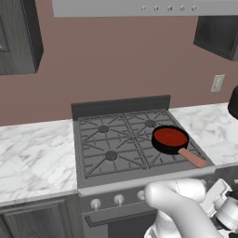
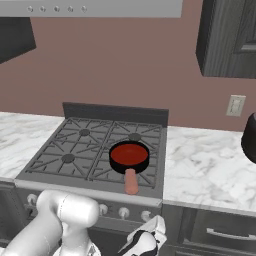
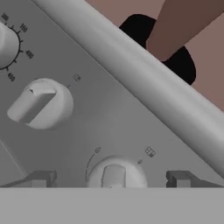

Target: Wait until the marinara sauce is simmered to a deep red color and then turn off the stove.

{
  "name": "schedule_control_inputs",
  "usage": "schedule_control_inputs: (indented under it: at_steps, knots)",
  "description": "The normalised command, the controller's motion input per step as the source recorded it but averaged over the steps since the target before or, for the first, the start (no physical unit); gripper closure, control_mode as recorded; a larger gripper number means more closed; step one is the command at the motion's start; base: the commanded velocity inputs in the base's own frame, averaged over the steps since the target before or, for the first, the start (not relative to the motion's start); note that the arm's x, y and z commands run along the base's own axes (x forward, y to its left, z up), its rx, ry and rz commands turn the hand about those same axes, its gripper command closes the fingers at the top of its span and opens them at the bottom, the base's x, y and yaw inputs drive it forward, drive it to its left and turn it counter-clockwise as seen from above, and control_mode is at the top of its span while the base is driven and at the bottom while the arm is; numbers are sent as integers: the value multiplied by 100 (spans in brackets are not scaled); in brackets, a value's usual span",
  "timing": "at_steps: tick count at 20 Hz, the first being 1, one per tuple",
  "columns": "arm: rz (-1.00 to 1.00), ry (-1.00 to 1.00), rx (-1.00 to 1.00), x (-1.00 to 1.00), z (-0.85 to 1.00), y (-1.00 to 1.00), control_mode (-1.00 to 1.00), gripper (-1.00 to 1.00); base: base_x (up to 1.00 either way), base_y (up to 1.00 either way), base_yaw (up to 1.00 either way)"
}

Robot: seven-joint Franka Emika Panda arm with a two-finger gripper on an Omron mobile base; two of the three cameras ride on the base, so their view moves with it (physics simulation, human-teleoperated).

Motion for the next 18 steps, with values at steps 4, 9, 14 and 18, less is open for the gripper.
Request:
schedule_control_inputs:
  at_steps: [4,9,14,18]
  knots:
    - [0,0,0,1,0,-3,-100,-100,0,0,0]
    - [0,0,0,16,-4,-3,-100,-100,0,0,0]
    - [0,0,0,17,-1,0,-100,-100,0,0,0]
    - [0,0,0,3,0,0,-100,-100,0,0,0]
